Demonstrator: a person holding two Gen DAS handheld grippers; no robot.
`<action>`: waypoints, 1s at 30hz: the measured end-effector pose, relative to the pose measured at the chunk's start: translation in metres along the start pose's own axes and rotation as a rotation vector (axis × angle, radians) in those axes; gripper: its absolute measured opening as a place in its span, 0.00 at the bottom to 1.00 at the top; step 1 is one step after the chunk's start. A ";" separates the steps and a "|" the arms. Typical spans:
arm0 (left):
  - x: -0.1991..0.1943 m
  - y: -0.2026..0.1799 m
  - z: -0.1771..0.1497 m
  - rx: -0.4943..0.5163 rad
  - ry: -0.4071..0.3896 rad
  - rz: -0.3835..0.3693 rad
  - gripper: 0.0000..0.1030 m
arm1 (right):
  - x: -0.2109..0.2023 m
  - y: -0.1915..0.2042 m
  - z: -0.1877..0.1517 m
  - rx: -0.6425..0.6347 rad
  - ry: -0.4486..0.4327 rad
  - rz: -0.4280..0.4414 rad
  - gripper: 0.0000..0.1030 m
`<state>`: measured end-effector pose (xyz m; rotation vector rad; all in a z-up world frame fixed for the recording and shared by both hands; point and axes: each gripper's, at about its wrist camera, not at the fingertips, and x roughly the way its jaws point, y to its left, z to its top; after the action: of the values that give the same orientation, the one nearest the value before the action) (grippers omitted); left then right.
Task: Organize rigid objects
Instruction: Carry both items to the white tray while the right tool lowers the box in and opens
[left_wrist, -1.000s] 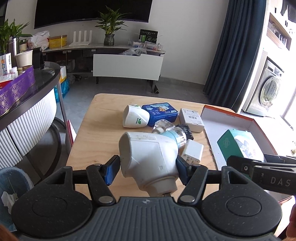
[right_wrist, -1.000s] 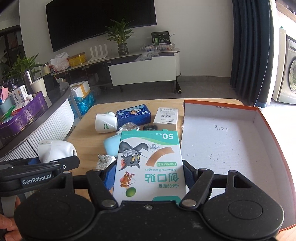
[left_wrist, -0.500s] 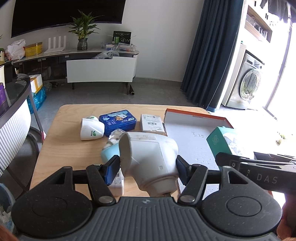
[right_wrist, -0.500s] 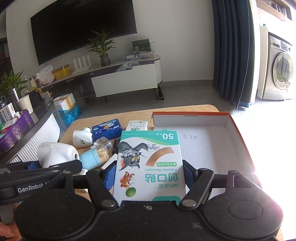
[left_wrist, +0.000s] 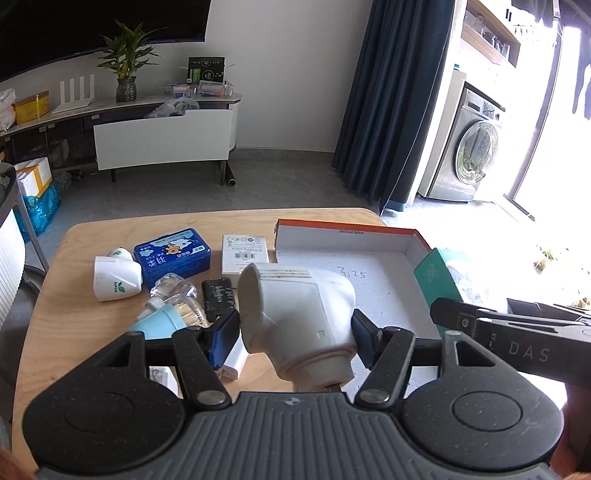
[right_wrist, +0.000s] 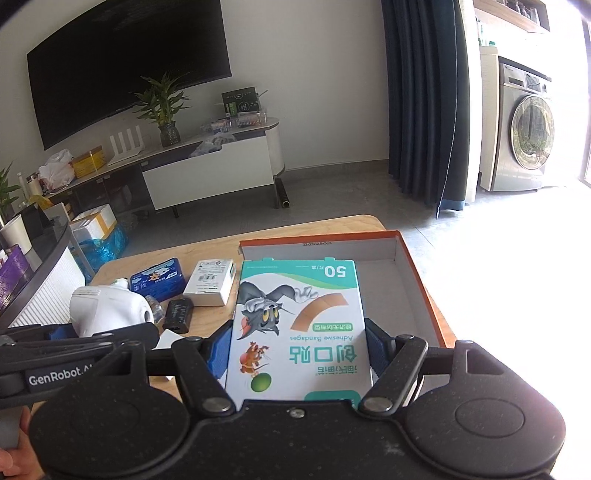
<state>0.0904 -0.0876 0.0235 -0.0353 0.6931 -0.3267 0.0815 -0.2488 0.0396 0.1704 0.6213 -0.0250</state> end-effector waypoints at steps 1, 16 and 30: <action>0.002 -0.003 0.001 0.005 0.000 -0.003 0.63 | 0.000 -0.003 0.001 0.002 -0.002 -0.005 0.82; 0.033 -0.030 0.014 0.042 0.027 -0.024 0.63 | 0.020 -0.035 0.015 0.030 -0.011 -0.043 0.82; 0.050 -0.044 0.018 0.052 0.044 -0.037 0.63 | 0.034 -0.043 0.016 0.037 -0.001 -0.055 0.82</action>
<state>0.1249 -0.1459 0.0126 0.0084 0.7285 -0.3813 0.1151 -0.2931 0.0267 0.1890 0.6246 -0.0901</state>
